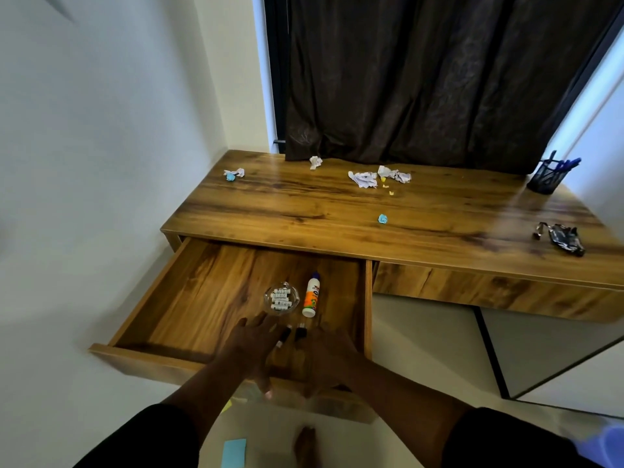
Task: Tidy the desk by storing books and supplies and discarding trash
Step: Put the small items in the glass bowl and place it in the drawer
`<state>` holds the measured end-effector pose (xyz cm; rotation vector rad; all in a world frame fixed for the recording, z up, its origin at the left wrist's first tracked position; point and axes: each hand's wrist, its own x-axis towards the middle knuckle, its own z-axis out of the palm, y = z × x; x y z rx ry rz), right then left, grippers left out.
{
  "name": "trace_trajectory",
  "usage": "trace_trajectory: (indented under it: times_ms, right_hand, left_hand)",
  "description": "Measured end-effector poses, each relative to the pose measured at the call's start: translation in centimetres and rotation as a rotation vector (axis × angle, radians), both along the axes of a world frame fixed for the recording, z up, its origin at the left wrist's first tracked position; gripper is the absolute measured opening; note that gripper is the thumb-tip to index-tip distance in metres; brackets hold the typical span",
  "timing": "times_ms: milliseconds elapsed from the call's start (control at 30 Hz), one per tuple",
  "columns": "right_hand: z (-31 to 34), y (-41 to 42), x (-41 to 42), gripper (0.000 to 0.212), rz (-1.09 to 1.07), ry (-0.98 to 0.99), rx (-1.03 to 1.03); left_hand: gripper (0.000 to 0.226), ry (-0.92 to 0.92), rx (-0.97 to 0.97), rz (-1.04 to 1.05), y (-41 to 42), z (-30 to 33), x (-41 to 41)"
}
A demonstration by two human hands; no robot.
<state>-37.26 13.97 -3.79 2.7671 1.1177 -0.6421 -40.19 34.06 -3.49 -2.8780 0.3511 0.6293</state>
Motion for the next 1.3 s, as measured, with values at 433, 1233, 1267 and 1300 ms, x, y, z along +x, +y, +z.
trace_trajectory:
  times_ms: [433,1233,1267,1300]
  right_hand:
    - [-1.5,0.6,7.5,0.149,-0.207,-0.145,0.028]
    - [-2.3,0.9,21.0,0.166,-0.263,-0.202,0.008]
    - [-2.3,0.9,21.4,0.166,-0.276,-0.204,0.003]
    - [-2.1,0.9,21.8,0.166,-0.289,-0.199,-0.003]
  left_hand:
    - [0.167,-0.102,0.049,0.004,1.7,-2.4,9.0]
    - [0.165,-0.169,0.201,0.004,0.3,-1.0,21.2]
    - [0.165,-0.173,0.194,0.016,0.2,-0.9,21.4]
    - [0.163,-0.176,0.188,0.032,0.2,-0.8,21.7]
